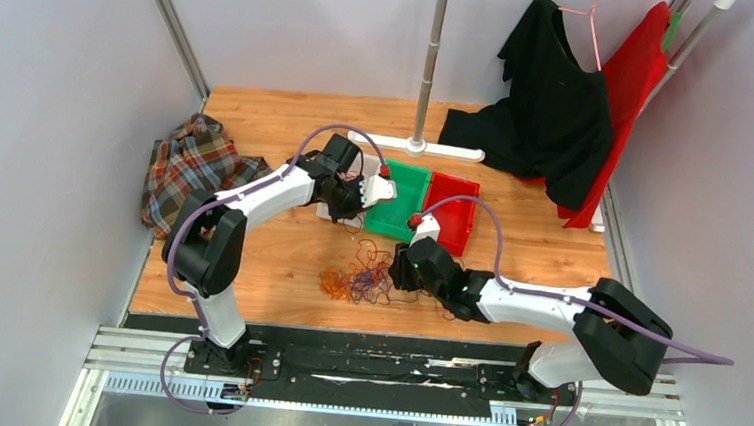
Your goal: Untangle the cables
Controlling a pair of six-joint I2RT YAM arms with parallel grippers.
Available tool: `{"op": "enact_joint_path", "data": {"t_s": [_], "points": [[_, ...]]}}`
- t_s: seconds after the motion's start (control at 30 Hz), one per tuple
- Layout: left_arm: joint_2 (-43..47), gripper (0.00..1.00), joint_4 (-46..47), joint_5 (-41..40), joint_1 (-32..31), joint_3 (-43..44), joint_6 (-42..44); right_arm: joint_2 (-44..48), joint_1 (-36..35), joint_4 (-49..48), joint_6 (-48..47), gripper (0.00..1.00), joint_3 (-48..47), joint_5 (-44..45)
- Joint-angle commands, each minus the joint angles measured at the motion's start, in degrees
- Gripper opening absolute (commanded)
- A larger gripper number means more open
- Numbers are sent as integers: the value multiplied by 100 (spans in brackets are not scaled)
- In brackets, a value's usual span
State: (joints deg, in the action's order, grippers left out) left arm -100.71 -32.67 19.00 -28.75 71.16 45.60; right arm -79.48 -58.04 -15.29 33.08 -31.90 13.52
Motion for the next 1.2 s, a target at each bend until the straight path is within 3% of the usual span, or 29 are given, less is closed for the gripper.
{"op": "enact_joint_path", "data": {"t_s": [0.0, 0.47, 0.7, 0.8, 0.97, 1.1, 1.17], "points": [[287, 1, 252, -137, -16, 100, -316, 430, 343, 307, -284, 36, -296, 160], [-554, 1, 1942, -1585, -1, 367, -542, 709, 592, 451, -335, 35, -263, 114], [-974, 3, 1777, -1498, -1, 364, -444, 903, 642, 533, -304, 34, -194, 142], [-971, 17, 1288, -1303, 16, 505, -373, 995, 675, 615, -356, 34, -217, 166], [-767, 62, -246, -71, 278, 1418, -198, 1121, 695, 688, -411, 34, -277, 193], [-783, 81, -1517, 679, 457, 2181, 220, 1215, 693, 731, -380, 35, -285, 191], [-789, 84, -1769, 709, 496, 2371, 253, 1286, 695, 796, -387, 36, -316, 193]]}}
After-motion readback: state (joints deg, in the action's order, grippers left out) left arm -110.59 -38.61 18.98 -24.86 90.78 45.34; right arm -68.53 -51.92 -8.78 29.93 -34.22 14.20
